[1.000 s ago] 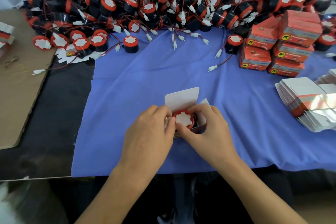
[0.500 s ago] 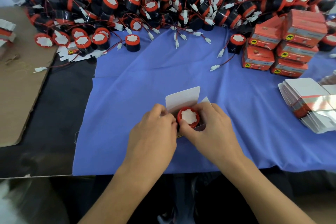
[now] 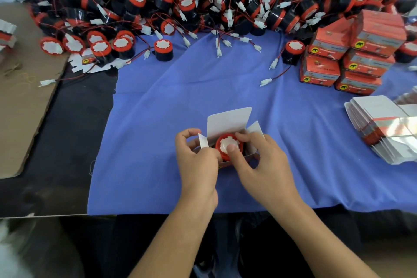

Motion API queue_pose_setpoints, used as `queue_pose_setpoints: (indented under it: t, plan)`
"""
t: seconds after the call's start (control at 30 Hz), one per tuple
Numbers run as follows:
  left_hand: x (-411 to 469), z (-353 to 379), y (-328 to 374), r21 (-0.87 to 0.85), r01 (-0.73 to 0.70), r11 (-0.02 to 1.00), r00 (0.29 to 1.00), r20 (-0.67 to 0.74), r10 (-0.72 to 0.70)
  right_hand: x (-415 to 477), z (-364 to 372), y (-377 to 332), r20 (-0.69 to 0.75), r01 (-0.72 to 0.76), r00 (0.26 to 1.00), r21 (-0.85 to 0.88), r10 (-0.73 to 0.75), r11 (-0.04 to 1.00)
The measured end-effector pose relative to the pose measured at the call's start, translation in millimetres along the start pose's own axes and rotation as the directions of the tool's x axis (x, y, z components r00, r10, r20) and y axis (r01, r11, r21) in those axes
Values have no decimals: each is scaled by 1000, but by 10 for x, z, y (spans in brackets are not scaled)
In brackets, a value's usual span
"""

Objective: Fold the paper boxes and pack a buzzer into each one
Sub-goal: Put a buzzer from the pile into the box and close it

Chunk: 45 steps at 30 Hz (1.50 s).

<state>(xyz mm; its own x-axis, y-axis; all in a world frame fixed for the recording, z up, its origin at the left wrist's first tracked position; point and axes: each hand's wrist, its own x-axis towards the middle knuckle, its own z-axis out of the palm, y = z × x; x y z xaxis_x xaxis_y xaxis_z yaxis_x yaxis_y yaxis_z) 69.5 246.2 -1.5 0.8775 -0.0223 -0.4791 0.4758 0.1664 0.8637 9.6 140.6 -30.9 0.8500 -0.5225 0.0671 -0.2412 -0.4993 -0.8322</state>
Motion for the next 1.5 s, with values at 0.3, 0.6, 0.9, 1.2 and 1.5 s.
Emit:
queue_pose_setpoints:
  t: [0.3,0.6,0.9,1.2,1.5]
  plan:
    - [20,-48,-3,43,-87,995,993,89,83,30,112,-81,-30,-62,998,59,64,996]
    - [110,-38,-80,187,-225,956,974,32,223,-28,136,-69,-11,13,1000,66,-12,998]
    - [59,-241,-113,189,-309,932,944,182,276,28,-26,79,-41,-64,994,539,102,840]
    - [247,-384,-75,259,-366,894,914,282,293,120,-40,138,104,-73,994,370,37,926]
    - [274,-635,12,484,-676,555,718,601,350,76,-339,303,394,28,908,288,-146,957]
